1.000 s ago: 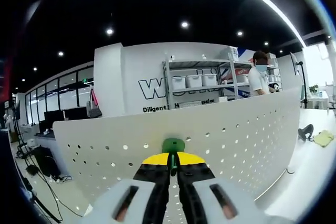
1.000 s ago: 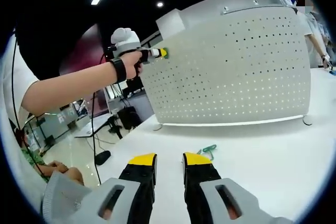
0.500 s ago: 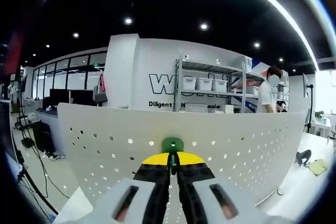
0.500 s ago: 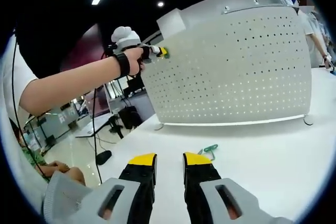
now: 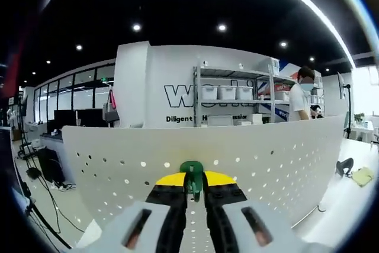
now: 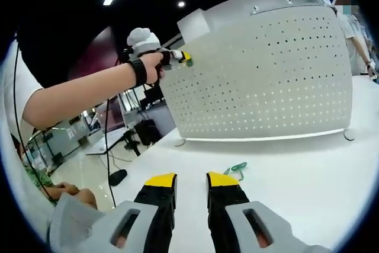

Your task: Insert the hook assembly into the mounting plate slot until the hook locks in place.

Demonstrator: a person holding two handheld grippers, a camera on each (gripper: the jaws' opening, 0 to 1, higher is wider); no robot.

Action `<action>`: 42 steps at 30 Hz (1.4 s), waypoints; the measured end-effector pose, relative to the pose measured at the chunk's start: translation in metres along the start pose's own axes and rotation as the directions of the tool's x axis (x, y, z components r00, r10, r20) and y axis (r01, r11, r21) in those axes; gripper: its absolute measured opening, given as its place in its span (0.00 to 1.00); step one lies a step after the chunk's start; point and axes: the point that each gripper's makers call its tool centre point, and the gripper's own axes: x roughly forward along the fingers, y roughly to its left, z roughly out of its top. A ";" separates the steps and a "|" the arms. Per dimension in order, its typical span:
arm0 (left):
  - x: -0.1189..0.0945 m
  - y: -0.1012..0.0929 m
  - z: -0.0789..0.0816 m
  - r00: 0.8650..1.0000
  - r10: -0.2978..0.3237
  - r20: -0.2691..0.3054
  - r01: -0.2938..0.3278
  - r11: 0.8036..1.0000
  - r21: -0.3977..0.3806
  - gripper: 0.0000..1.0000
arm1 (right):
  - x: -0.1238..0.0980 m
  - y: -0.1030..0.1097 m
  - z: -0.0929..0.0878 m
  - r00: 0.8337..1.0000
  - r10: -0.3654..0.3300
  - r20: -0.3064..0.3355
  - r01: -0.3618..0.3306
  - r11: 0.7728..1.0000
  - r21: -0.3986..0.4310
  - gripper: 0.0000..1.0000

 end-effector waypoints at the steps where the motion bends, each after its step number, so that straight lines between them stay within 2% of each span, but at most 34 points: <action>1: -0.001 0.001 0.000 1.000 0.000 -0.001 0.000 1.000 -0.006 0.10 | 0.000 0.000 0.000 1.000 -0.001 -0.001 0.001 1.000 0.000 0.19; 6: -0.003 0.002 0.003 1.000 -0.010 0.006 0.010 1.000 0.014 0.13 | -0.001 0.000 0.001 1.000 -0.002 0.003 0.002 1.000 -0.001 0.19; 12: -0.007 -0.001 0.003 0.999 -0.053 0.010 0.052 0.998 0.024 0.16 | 0.000 0.003 0.000 1.000 0.006 -0.002 -0.006 1.000 -0.008 0.19; 15: -0.013 -0.002 0.001 0.997 -0.071 0.000 0.071 0.997 0.021 0.17 | 0.000 0.004 0.000 1.000 0.009 -0.004 -0.010 1.000 -0.012 0.19; 25: -0.037 -0.011 0.012 0.990 -0.141 0.027 0.140 0.990 0.024 0.23 | 0.000 0.006 0.003 1.000 0.016 -0.013 -0.016 0.999 -0.032 0.19; 35: -0.062 -0.023 -0.008 0.982 -0.190 -0.014 0.190 0.982 0.014 0.26 | 0.001 0.012 0.001 0.999 0.030 -0.023 -0.031 0.999 -0.041 0.19; 39: -0.071 -0.026 -0.022 0.979 -0.201 -0.041 0.202 0.979 -0.002 0.25 | 0.001 0.014 0.001 0.999 0.036 -0.025 -0.038 0.998 -0.047 0.19; 40: -0.075 -0.028 -0.027 0.976 -0.208 -0.062 0.207 0.978 -0.023 0.25 | 0.001 0.014 0.001 0.999 0.037 -0.027 -0.038 0.998 -0.046 0.20; 42: -0.079 -0.033 -0.032 0.972 -0.223 -0.071 0.223 0.975 -0.005 0.25 | 0.001 0.014 0.001 0.999 0.036 -0.025 -0.038 0.998 -0.049 0.20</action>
